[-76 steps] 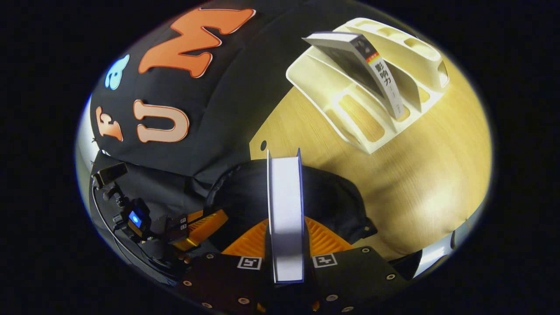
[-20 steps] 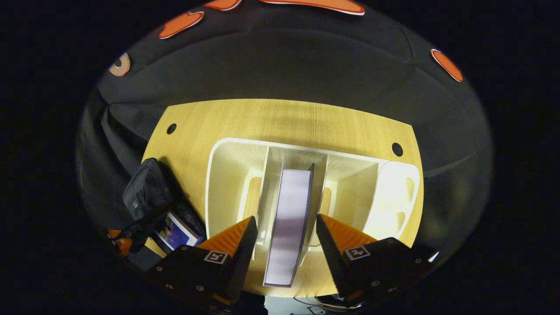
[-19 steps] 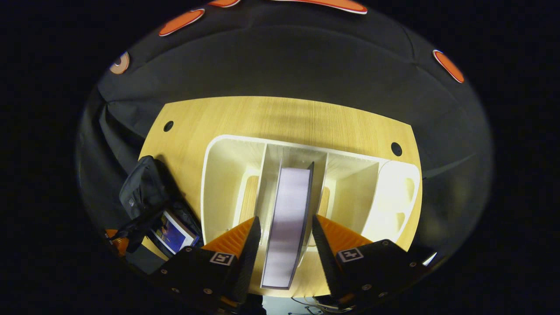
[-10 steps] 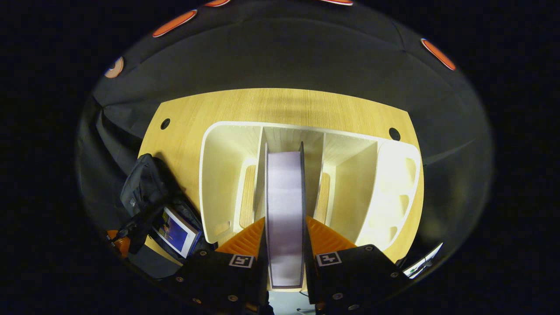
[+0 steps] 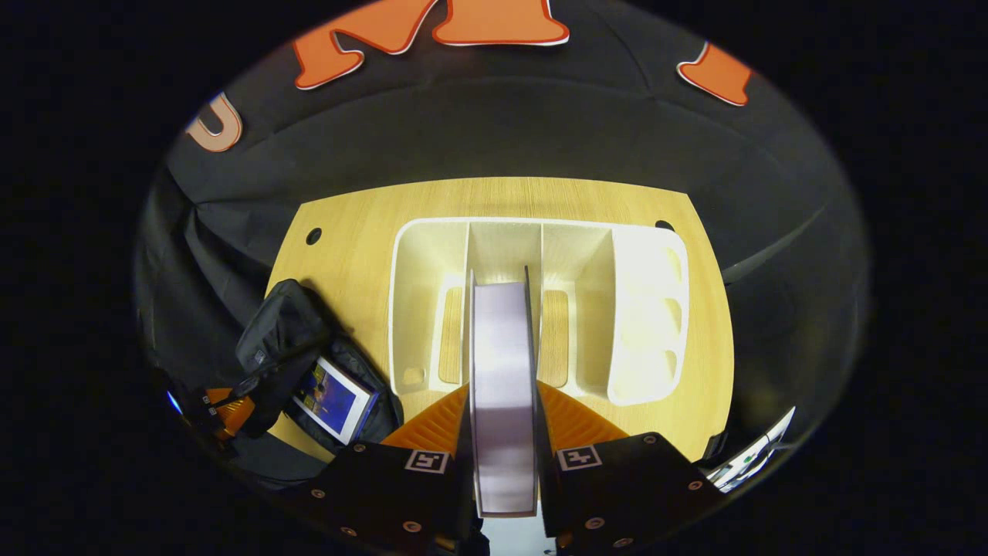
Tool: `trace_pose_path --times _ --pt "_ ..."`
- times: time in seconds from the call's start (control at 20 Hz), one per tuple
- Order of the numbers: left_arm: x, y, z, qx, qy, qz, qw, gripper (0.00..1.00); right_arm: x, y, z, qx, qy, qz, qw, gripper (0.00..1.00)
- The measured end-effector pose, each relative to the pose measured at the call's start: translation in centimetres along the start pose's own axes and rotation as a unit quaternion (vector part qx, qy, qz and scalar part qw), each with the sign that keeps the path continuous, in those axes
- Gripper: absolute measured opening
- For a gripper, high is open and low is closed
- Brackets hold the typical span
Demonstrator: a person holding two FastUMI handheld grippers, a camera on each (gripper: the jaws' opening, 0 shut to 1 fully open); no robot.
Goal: Open the schoolbag, grab two books from the bookshelf and put them into the schoolbag.
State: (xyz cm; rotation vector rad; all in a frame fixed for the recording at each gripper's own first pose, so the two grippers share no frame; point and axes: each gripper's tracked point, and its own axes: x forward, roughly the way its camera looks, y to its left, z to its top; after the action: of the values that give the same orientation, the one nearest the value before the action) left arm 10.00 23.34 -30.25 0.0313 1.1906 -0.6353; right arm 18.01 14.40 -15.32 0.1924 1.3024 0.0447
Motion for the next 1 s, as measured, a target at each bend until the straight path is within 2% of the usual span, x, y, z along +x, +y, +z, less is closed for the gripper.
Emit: trace_pose_path --times 0.25,0.35,0.45,0.7,0.8,0.9,1.0 --pt "0.3 -0.6 -0.2 0.032 0.005 -0.019 0.999 0.04 -2.6 0.2 -4.1 0.024 -0.005 -0.006 1.000 0.35" --pt "0.5 -0.7 -0.3 0.040 0.008 -0.029 0.999 0.04 -3.0 0.3 -6.2 0.033 -0.012 -0.019 0.999 0.35" --pt "0.6 -0.5 -0.7 0.048 0.014 -0.036 0.998 0.04 -3.4 1.4 -8.9 0.045 -0.007 -0.012 0.999 0.35" --pt "0.5 -0.1 -0.6 0.067 0.014 -0.047 0.997 0.03 -4.4 5.6 -13.7 0.104 -0.009 0.041 0.994 0.34" --pt "0.2 0.0 -0.5 0.067 0.015 -0.048 0.997 0.04 -4.8 7.7 -14.9 0.129 -0.017 0.073 0.989 0.34" --pt "0.1 0.2 -0.1 0.065 0.012 -0.052 0.996 0.04 -5.3 10.0 -14.3 0.164 -0.042 0.122 0.978 0.34" --pt "0.2 0.0 -0.3 0.054 0.012 -0.064 0.996 0.04 -5.4 12.2 -14.1 0.214 -0.052 0.177 0.959 0.34"
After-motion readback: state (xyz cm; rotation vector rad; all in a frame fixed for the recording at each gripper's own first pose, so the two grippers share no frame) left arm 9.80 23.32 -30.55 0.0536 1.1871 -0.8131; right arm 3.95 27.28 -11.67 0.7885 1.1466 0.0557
